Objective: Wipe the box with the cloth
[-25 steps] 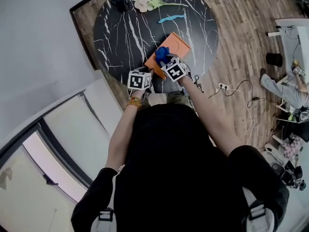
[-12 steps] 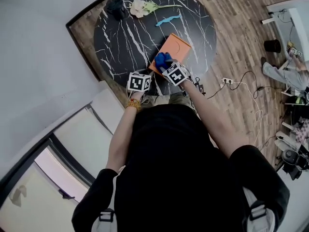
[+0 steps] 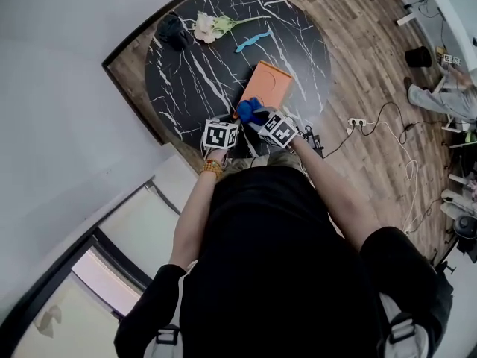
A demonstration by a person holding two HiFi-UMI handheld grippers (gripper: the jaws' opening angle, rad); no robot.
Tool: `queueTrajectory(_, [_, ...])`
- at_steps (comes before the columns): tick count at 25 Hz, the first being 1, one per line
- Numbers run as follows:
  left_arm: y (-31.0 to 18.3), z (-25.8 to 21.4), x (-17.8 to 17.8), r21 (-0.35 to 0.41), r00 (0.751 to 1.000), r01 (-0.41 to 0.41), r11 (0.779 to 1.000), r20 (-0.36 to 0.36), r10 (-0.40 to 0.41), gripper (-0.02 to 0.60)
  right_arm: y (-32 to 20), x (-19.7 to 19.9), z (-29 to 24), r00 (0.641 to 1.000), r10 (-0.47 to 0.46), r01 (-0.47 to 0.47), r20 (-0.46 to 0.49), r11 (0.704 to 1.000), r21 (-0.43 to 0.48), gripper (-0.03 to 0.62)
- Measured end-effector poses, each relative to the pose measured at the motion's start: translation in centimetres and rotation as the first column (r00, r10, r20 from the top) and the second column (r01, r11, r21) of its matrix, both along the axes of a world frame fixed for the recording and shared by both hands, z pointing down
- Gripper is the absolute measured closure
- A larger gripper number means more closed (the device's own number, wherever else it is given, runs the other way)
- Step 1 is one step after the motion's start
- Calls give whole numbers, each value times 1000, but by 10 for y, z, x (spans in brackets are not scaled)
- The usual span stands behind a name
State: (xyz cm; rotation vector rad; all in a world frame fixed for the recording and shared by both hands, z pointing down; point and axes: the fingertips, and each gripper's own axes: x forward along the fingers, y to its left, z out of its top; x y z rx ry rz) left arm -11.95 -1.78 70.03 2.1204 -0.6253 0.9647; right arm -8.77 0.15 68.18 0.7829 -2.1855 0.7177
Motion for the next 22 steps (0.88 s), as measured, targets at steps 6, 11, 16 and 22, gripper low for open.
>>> queueTrajectory(6, [-7, -3, 1, 2, 998, 59, 998, 24, -59, 460, -27, 40, -27, 997, -20, 12, 75, 995, 101, 508])
queueTrajectory(11, [-12, -12, 5, 14, 989, 146, 989, 27, -147, 460, -84, 133, -33, 981, 84, -37, -176, 966, 256, 508])
queueTrajectory(16, [-11, -14, 8, 15, 966, 255, 967, 37, -255, 460, -100, 181, -9, 943, 24, 46, -331, 978, 203, 508])
queueTrajectory(22, [-13, -13, 12, 54, 933, 351, 935, 62, -354, 463, -103, 175, 8, 941, -32, 95, -336, 980, 173, 508])
